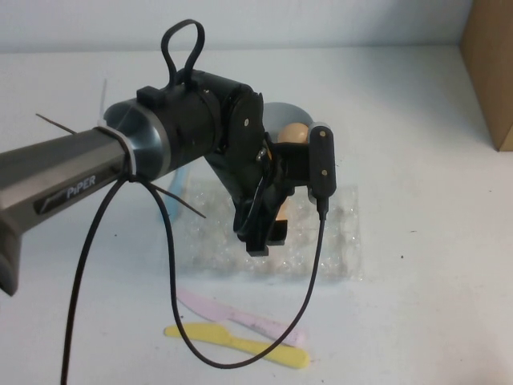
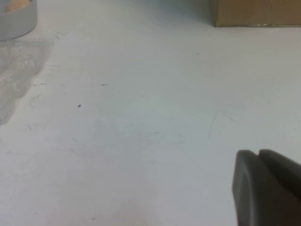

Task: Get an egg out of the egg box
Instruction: Pick up the egg from the plastic box

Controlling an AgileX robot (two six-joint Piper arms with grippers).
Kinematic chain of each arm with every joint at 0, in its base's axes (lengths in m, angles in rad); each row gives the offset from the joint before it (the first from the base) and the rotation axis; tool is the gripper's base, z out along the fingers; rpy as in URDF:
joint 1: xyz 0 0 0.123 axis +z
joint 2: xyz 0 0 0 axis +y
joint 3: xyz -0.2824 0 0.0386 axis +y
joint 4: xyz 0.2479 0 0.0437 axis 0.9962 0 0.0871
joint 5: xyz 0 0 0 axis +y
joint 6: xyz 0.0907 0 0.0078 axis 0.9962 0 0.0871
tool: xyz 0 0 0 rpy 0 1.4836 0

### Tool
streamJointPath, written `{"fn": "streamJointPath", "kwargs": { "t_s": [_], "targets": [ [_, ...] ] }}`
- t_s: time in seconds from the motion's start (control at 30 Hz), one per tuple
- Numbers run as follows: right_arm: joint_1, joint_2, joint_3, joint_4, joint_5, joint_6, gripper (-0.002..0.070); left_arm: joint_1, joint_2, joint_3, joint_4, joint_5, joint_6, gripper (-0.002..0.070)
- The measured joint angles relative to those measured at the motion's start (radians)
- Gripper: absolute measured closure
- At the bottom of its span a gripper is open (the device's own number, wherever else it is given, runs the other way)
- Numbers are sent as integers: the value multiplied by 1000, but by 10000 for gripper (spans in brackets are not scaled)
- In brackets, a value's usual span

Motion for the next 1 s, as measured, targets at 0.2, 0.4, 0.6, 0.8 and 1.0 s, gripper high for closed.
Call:
{"fn": "streamJointPath", "kwargs": {
  "t_s": [0.2,0.4,0.6,0.8,1.0],
  "targets": [
    [0,0,0,0,0,0,694,10,11,0,0,-4,4,209],
    [0,0,0,0,0,0,694,16,48,0,-4,-15,16,209],
    [0,0,0,0,0,0,694,25,52,0,-4,-31,20,209],
    [0,0,0,0,0,0,694,28,62,0,-4,-46,20,210],
    [0,0,0,0,0,0,694,31,63,0,-4,-69,25,210]
  ]
}}
